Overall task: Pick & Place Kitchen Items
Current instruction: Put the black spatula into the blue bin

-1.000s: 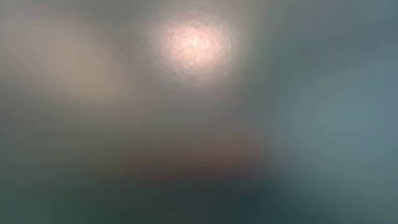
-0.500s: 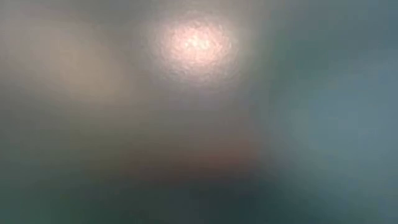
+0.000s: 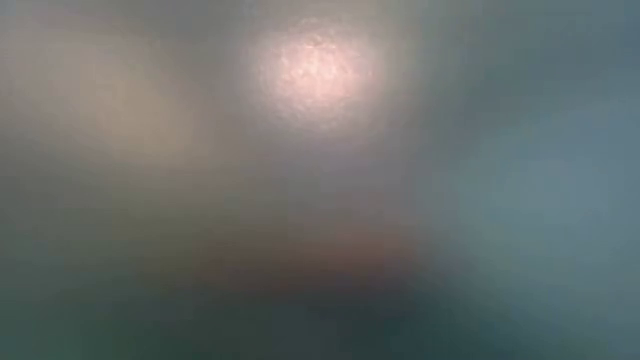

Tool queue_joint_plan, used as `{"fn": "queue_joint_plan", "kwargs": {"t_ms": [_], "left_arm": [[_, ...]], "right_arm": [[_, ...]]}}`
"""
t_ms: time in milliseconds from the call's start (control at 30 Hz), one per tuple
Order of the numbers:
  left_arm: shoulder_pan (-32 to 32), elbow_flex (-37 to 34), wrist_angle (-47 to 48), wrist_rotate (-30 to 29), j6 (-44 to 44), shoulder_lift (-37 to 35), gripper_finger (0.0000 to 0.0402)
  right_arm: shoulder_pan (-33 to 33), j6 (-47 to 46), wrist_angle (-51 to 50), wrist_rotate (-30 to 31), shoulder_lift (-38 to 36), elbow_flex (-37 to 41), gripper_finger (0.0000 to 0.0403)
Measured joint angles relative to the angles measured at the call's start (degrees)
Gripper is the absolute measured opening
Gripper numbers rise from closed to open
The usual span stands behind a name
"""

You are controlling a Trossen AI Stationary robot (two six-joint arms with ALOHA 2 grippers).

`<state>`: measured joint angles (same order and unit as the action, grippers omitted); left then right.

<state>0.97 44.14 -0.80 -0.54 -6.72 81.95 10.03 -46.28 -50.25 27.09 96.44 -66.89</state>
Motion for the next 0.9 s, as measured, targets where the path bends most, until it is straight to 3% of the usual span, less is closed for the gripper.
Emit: {"fn": "queue_joint_plan", "kwargs": {"t_ms": [167, 333, 633, 900], "left_arm": [[0.0, 0.0, 0.0, -6.9, -0.4, 0.0, 0.0029], [0.0, 0.0, 2.0, -9.0, -0.4, 0.0, 0.0029], [-1.4, 0.0, 7.5, -14.0, -2.5, 0.0, 0.0029], [-3.0, 0.0, 10.1, -14.0, -3.6, 0.0, 0.0029]], "right_arm": [[3.4, 16.1, 10.4, 2.6, -0.1, 0.0, 0.0003], [5.9, 24.5, 20.9, 4.3, 0.1, 0.0, 0.0003], [9.6, 34.9, 34.2, 4.4, -0.3, 0.0, 0.0003], [11.9, 38.4, 35.9, 4.0, -7.6, 0.4, 0.0003]]}}
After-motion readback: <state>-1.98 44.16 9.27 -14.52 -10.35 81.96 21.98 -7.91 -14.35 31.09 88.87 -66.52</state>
